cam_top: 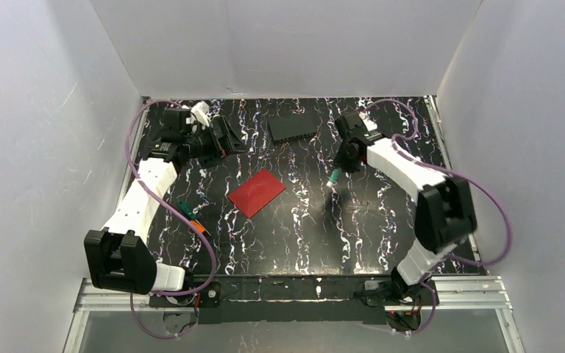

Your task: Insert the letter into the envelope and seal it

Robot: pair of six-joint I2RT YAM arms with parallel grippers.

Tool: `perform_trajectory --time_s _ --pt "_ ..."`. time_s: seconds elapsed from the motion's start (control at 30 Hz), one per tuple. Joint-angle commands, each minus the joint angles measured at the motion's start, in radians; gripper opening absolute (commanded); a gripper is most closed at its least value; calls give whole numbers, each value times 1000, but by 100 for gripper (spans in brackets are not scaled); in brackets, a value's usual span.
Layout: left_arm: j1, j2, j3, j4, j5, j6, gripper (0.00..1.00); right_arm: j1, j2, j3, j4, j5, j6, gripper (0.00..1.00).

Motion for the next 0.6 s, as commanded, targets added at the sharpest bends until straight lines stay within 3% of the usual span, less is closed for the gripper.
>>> perform_trajectory --time_s 0.0,0.07,0.2,0.33,0.57 --pt "-35 2 -64 194 288 -74 97 38 -216 -69 106 -118 -61 18" --pt "-68 17 -92 309 358 -152 100 69 -281 -92 185 -180 -59 18" --pt "-146 84 -98 537 490 -332 89 156 -345 -102 354 -258 -59 14" --pt "-224 140 -18 518 539 -300 81 217 -385 -133 524 -299 -53 13" --pt "-248 113 -24 538 605 -283 71 266 -377 -89 585 -344 -44 13"
